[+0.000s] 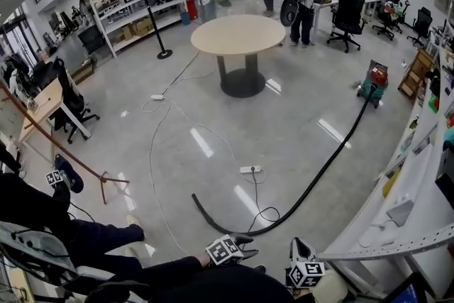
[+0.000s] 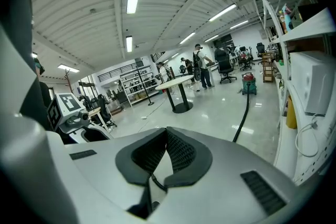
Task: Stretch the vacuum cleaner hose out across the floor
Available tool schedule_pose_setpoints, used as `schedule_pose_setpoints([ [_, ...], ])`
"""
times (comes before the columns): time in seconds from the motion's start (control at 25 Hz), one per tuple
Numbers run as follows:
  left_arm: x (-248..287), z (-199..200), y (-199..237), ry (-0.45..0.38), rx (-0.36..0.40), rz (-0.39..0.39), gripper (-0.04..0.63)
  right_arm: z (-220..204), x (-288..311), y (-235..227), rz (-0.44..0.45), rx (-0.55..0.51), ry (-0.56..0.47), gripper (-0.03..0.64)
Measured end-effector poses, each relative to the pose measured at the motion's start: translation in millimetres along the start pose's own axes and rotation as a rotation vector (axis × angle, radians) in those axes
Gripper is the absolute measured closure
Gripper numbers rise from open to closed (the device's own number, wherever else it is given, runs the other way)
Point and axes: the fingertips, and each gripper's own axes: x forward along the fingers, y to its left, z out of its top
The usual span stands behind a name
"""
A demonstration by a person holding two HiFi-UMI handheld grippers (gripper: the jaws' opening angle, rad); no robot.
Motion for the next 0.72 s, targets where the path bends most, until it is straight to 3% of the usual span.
schedule_pose_setpoints([
  [0.72,27.5,3.1,-12.5,-0.015,-0.037,-0.011,0.383,-18.4,-8.4,-16.3,0.022,-0.032,0.041,0.603],
])
